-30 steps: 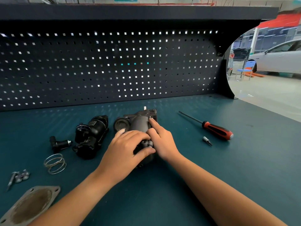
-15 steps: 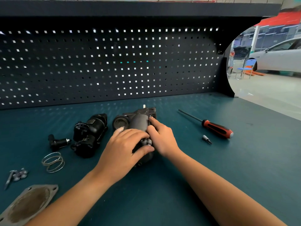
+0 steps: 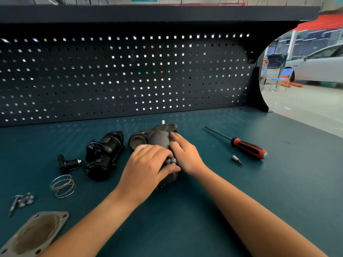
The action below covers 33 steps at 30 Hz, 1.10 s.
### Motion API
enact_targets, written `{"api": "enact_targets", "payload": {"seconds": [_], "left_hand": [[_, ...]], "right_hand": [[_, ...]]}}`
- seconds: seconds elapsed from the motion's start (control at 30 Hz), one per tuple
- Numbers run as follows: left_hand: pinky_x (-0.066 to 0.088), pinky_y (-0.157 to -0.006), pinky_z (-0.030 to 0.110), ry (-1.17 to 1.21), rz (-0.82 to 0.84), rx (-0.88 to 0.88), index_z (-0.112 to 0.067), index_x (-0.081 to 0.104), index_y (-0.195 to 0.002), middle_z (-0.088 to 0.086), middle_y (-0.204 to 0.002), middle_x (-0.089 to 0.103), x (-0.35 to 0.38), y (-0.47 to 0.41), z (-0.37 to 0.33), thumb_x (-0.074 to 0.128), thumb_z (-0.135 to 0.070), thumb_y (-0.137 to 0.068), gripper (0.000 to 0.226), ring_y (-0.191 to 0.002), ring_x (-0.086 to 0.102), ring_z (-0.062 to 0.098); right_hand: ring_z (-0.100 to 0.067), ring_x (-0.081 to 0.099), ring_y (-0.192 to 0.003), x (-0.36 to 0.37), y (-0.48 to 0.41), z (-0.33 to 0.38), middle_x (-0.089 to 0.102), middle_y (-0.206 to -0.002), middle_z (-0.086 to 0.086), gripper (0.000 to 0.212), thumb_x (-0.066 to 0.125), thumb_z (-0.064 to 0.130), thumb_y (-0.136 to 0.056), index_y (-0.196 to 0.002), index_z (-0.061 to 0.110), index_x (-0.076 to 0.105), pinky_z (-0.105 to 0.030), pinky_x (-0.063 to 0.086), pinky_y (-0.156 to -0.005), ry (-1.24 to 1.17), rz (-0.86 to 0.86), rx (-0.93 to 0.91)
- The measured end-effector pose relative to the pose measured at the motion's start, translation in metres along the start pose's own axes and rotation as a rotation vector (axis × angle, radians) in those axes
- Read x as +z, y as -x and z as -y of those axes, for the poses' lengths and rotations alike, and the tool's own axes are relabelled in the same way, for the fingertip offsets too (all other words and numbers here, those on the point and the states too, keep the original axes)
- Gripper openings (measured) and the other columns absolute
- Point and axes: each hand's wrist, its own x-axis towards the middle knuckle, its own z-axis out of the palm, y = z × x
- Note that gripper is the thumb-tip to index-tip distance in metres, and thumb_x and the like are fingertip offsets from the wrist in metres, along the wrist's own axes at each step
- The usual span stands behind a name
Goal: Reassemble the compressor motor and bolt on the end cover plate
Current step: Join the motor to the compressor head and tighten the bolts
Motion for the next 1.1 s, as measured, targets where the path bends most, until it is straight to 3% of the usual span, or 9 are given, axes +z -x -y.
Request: {"api": "enact_targets", "payload": {"seconds": [0.17, 0.23, 0.37, 0.4, 0.5, 0.6, 0.77, 0.93, 1.1], "left_hand": [[0.037, -0.074, 0.026, 0.013, 0.001, -0.026, -0.007, 0.067, -0.079, 0.002, -0.072, 0.064, 0.002, 0.000, -0.002, 0.050, -0.044, -0.082, 0.041, -0.069, 0.063, 0.022], [0.037, -0.073, 0.027, 0.020, 0.011, -0.039, -0.007, 0.067, -0.079, 0.002, -0.073, 0.064, 0.002, 0.000, -0.003, 0.050, -0.045, -0.082, 0.041, -0.069, 0.063, 0.022], [0.037, -0.072, 0.026, 0.040, 0.028, -0.066, -0.009, 0.066, -0.079, -0.001, -0.073, 0.064, 0.001, -0.001, -0.005, 0.050, -0.045, -0.081, 0.040, -0.070, 0.063, 0.021], [0.036, -0.073, 0.025, 0.047, 0.032, -0.075, -0.010, 0.066, -0.079, -0.001, -0.074, 0.064, 0.001, 0.000, -0.005, 0.050, -0.045, -0.081, 0.039, -0.070, 0.063, 0.020], [0.036, -0.076, 0.024, 0.070, 0.026, -0.096, -0.011, 0.066, -0.079, -0.004, -0.075, 0.065, 0.001, 0.000, -0.006, 0.050, -0.046, -0.081, 0.038, -0.072, 0.064, 0.019], [0.036, -0.084, 0.028, 0.082, 0.015, -0.117, -0.013, 0.067, -0.078, -0.005, -0.076, 0.067, 0.002, 0.001, -0.005, 0.052, -0.049, -0.079, 0.039, -0.074, 0.065, 0.018], [0.037, -0.092, 0.039, 0.069, 0.031, -0.149, -0.015, 0.067, -0.079, -0.008, -0.078, 0.067, 0.000, 0.001, -0.008, 0.049, -0.050, -0.078, 0.039, -0.077, 0.066, 0.016], [0.032, -0.095, 0.040, 0.090, 0.075, -0.165, -0.015, 0.067, -0.083, -0.008, -0.082, 0.068, -0.005, 0.000, -0.010, 0.051, -0.049, -0.077, 0.038, -0.082, 0.065, 0.014], [0.018, -0.108, 0.038, 0.139, 0.085, -0.179, -0.013, 0.066, -0.104, -0.009, -0.100, 0.066, -0.019, 0.001, -0.006, 0.057, -0.041, -0.077, 0.041, -0.098, 0.061, 0.013]], "right_hand": [[-0.013, 0.027, -0.139, 0.000, -0.002, -0.004, 0.028, -0.152, 0.010, 0.046, 0.032, 0.030, -0.099, -0.145, 0.024, 0.033, -0.039, 0.019, -0.115, -0.007, 0.064, 0.037], [-0.007, 0.026, -0.139, 0.001, -0.002, -0.006, 0.029, -0.152, 0.011, 0.046, 0.031, 0.034, -0.100, -0.145, 0.025, 0.032, -0.028, 0.015, -0.115, -0.075, 0.078, 0.048], [0.008, 0.041, -0.106, 0.002, -0.001, -0.013, 0.048, -0.138, 0.003, 0.040, 0.036, 0.029, -0.100, -0.137, 0.017, 0.045, 0.000, 0.023, -0.083, -0.255, -0.091, 0.106], [0.006, 0.042, -0.105, 0.001, -0.001, -0.015, 0.051, -0.134, 0.001, 0.039, 0.038, 0.028, -0.100, -0.135, 0.015, 0.047, -0.001, 0.024, -0.082, -0.271, -0.132, 0.133], [-0.013, 0.047, -0.114, -0.002, -0.001, -0.024, 0.054, -0.119, 0.001, 0.029, 0.040, 0.029, -0.097, -0.119, 0.015, 0.054, -0.022, 0.032, -0.093, -0.279, -0.186, 0.197], [-0.018, 0.051, -0.118, -0.004, 0.001, -0.025, 0.057, -0.126, -0.002, 0.037, 0.042, 0.029, -0.096, -0.126, 0.009, 0.054, -0.031, 0.037, -0.099, -0.307, -0.244, 0.244], [-0.019, 0.053, -0.117, -0.007, 0.004, -0.026, 0.058, -0.125, -0.004, 0.036, 0.043, 0.029, -0.096, -0.125, 0.010, 0.054, -0.034, 0.039, -0.102, -0.367, -0.286, 0.264], [-0.019, 0.054, -0.115, -0.008, 0.007, -0.028, 0.059, -0.122, -0.003, 0.033, 0.044, 0.029, -0.097, -0.123, 0.012, 0.055, -0.033, 0.039, -0.100, -0.386, -0.300, 0.266], [-0.021, 0.056, -0.111, -0.009, 0.009, -0.027, 0.062, -0.116, -0.004, 0.027, 0.046, 0.026, -0.096, -0.115, 0.012, 0.059, -0.033, 0.041, -0.098, -0.394, -0.329, 0.269]]}}
